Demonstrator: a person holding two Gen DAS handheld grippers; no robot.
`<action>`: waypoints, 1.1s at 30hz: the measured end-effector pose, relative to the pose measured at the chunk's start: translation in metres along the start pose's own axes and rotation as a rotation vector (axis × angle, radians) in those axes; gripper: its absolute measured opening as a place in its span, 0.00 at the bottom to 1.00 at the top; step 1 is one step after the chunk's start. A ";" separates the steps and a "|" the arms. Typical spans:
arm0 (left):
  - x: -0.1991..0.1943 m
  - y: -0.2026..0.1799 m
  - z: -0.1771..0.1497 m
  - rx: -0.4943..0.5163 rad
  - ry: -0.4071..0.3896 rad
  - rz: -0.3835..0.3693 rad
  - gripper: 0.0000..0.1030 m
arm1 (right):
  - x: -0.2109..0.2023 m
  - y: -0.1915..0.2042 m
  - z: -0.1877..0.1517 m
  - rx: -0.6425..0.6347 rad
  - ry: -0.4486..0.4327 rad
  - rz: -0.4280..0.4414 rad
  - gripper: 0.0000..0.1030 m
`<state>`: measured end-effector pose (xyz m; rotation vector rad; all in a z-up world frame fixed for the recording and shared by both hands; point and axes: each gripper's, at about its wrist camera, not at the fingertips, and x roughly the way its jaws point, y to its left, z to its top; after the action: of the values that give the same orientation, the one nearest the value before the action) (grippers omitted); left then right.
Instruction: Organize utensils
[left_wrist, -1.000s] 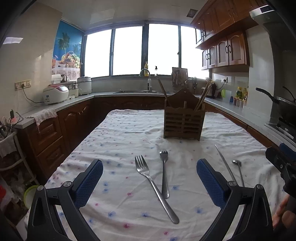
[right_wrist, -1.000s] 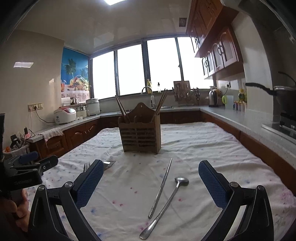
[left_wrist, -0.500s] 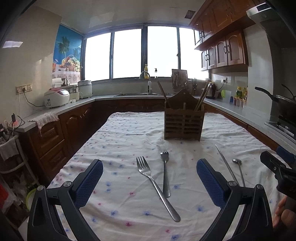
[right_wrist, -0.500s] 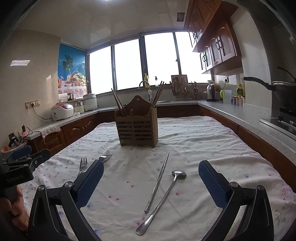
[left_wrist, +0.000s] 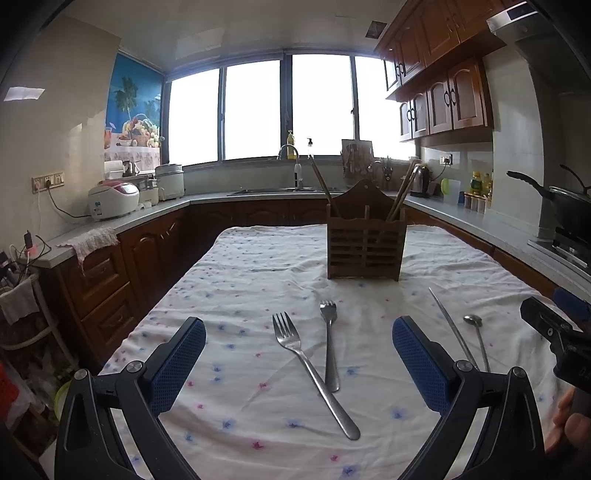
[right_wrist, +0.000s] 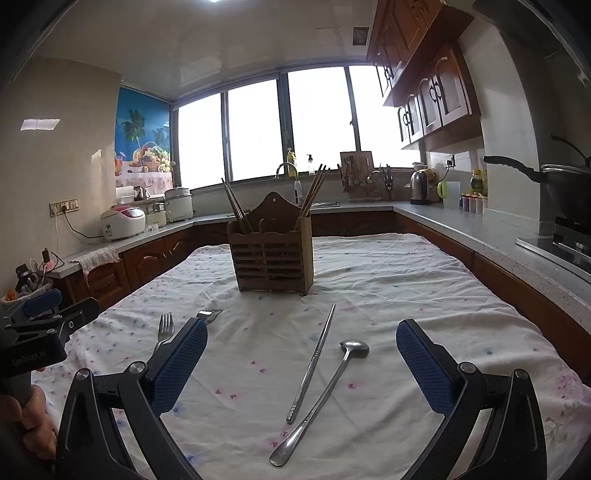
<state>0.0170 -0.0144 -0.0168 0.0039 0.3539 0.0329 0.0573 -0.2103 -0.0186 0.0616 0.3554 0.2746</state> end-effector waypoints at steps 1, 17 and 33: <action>0.000 0.000 0.000 -0.002 0.000 0.000 0.99 | 0.000 0.000 0.000 0.001 0.000 0.000 1.00; -0.003 -0.001 -0.003 -0.007 -0.011 0.009 0.99 | -0.002 -0.002 0.001 0.001 -0.002 -0.001 1.00; -0.003 0.000 -0.004 -0.004 -0.014 0.007 0.99 | -0.003 -0.002 0.003 0.002 -0.005 0.001 1.00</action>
<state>0.0129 -0.0149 -0.0192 0.0009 0.3402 0.0406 0.0560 -0.2130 -0.0150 0.0646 0.3506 0.2754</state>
